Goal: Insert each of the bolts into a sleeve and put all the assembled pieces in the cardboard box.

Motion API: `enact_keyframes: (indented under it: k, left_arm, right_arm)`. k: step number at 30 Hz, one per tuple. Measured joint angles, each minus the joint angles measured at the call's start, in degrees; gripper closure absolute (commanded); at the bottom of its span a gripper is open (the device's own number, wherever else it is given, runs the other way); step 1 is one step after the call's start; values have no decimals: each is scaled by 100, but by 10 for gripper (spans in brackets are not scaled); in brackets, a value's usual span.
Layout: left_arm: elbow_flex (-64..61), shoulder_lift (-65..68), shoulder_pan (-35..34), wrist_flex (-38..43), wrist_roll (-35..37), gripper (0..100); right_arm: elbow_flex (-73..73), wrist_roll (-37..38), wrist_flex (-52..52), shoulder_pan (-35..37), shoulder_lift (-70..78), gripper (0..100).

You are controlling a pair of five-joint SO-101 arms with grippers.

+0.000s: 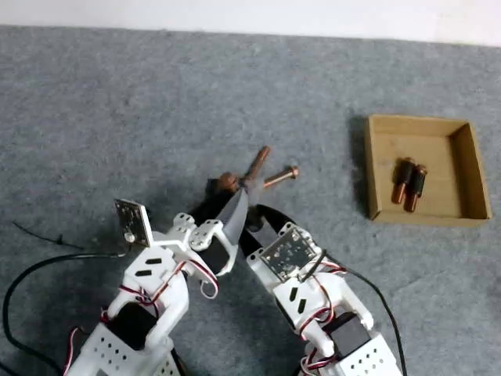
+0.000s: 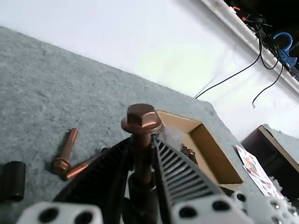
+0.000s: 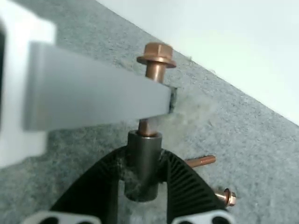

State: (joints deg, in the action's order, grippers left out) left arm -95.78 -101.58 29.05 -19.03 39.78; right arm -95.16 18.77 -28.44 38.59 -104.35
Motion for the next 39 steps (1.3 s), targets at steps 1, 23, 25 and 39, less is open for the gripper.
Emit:
enact_keyframes:
  k: [1,23,25,39]
  left_arm:
    - [-9,0,105,-62,0,996]
    - [-35,-53,387,-633,-615,683]
    - [-35,-35,299,-633,-615,695]
    - [-35,18,-1380,-642,-70,699]
  right_arm:
    - [0,0,0,0,0,994]
    - [0,0,0,0,0,994]
    - [0,9,0,-35,0,994]
    - [-18,9,0,-1081,-9,994]
